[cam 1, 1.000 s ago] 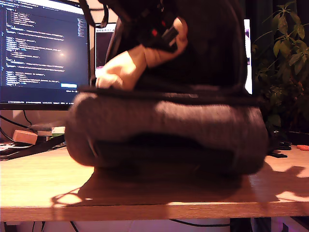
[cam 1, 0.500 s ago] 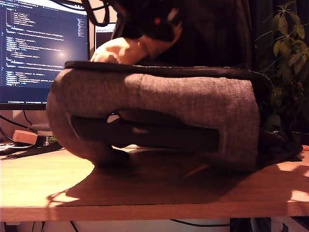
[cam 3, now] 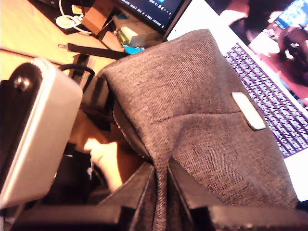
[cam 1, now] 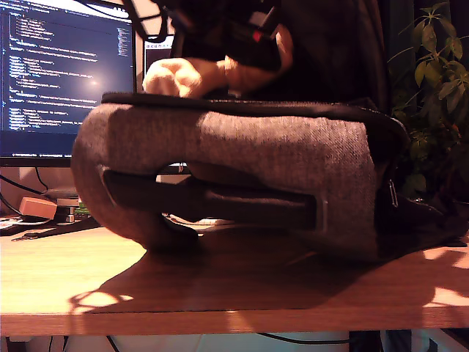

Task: Pack the pair of socks inside the grey Google backpack

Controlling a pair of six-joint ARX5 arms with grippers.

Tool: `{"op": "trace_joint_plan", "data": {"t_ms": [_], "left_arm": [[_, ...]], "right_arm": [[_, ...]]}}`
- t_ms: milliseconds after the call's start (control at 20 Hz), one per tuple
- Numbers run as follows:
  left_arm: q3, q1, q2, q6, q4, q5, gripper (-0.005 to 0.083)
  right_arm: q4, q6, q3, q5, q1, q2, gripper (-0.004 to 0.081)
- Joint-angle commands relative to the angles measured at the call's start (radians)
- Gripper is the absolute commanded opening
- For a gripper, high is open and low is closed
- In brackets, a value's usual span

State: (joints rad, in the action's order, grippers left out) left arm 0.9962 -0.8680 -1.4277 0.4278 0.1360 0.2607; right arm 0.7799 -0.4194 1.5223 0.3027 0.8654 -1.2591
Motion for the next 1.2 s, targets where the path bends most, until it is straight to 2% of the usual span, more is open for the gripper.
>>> {"op": "trace_joint_plan", "data": {"t_ms": [0, 100, 200, 500, 600, 750, 800, 850, 900, 950, 1050, 1150], "left_arm": [[0.001, 0.019, 0.036, -0.052, -0.032, 0.008, 0.0710], [0.001, 0.014, 0.060, -0.052, -0.064, 0.008, 0.0710], [0.001, 0.014, 0.070, -0.102, -0.014, 0.005, 0.0710], [0.005, 0.008, 0.108, -0.087, -0.002, 0.033, 0.0708], [0.008, 0.003, 0.119, -0.105, -0.068, 0.002, 0.0707], [0.012, -0.020, 0.130, -0.050, -0.198, -0.024, 0.0707], [0.014, -0.023, 0.130, 0.020, -0.196, -0.055, 0.0707], [0.017, -0.022, 0.130, 0.048, -0.161, -0.043, 0.0707], [0.020, -0.020, 0.130, 0.047, -0.114, 0.006, 0.0707], [0.022, -0.020, 0.130, 0.016, -0.092, 0.040, 0.0706], [0.022, -0.021, 0.143, -0.018, -0.161, 0.054, 0.0667], [0.022, -0.031, 0.163, -0.011, -0.282, 0.006, 0.0621]], "right_arm": [[-0.012, 0.002, 0.041, -0.008, 0.010, 0.025, -0.0012], [-0.012, 0.002, 0.041, -0.008, 0.009, 0.025, -0.0012], [-0.012, 0.002, 0.041, -0.009, 0.010, 0.025, -0.0012], [-0.011, 0.002, 0.041, -0.008, 0.010, 0.025, -0.0012], [-0.011, 0.002, 0.041, -0.009, 0.010, 0.025, -0.0012], [-0.011, 0.002, 0.041, -0.009, 0.010, 0.025, -0.0012], [-0.011, 0.002, 0.041, -0.009, 0.010, 0.025, -0.0012], [-0.009, 0.002, 0.041, -0.009, 0.010, 0.025, -0.0012], [-0.008, 0.002, 0.041, -0.009, 0.010, 0.025, -0.0012], [-0.006, 0.001, 0.041, -0.009, 0.010, 0.025, -0.0012], [-0.007, 0.001, 0.041, -0.009, 0.010, 0.025, -0.0012], [-0.008, 0.001, 0.041, -0.009, 0.010, 0.025, -0.0012]]}}
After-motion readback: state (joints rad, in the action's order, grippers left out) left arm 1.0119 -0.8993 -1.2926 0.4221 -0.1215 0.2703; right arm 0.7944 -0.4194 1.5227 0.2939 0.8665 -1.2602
